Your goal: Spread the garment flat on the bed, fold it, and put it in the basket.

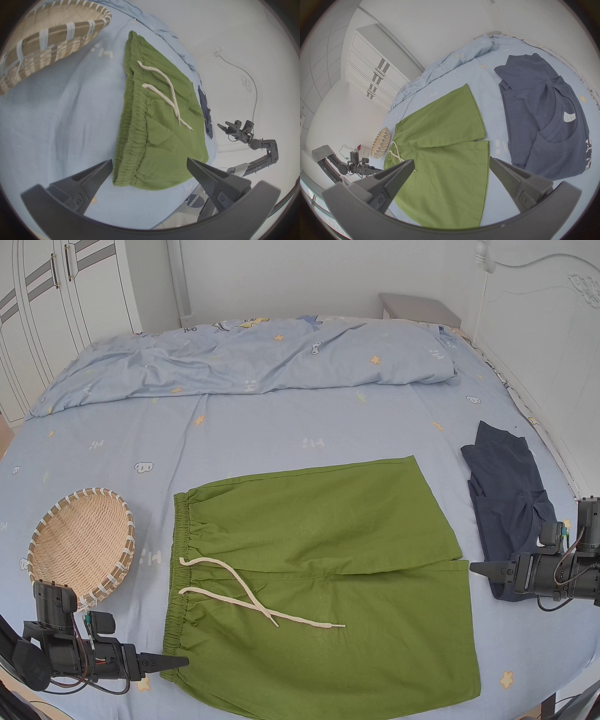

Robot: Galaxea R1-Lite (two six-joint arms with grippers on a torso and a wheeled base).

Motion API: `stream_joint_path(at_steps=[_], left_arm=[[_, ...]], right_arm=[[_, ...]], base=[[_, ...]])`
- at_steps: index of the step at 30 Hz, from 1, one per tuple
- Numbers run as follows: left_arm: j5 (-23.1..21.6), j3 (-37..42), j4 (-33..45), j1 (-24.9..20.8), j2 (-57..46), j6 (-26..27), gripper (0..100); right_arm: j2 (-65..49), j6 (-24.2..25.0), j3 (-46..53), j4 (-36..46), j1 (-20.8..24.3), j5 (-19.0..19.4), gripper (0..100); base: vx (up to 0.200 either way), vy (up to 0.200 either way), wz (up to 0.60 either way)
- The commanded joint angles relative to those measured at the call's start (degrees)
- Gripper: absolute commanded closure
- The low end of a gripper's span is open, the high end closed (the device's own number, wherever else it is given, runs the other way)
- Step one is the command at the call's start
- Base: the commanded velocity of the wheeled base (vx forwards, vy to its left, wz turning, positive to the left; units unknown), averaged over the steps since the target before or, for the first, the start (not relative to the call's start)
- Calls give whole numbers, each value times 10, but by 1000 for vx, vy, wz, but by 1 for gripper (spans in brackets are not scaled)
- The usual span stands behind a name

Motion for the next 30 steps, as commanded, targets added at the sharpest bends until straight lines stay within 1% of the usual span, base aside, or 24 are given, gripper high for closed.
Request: stream_joint_path(at_steps=[1,3,13,19,30], left_arm=[[-13,13,-1,-1,12,0,0],[-21,14,-1,-1,26,2,0],[-16,14,-22,4,60,11,0],[-15,15,-21,8,65,13,0],[-23,14,-24,-2,93,12,0]], right_arm=[[-15,0,5,-1,2,1,0],[-16,0,6,-1,2,1,0],[-18,0,8,-1,4,0,0],[-17,-1,11,-1,4,0,0],[-17,-1,11,-1,4,0,0]], base=[[0,0,0],[0,0,0],[0,0,0],[0,0,0],[0,0,0]])
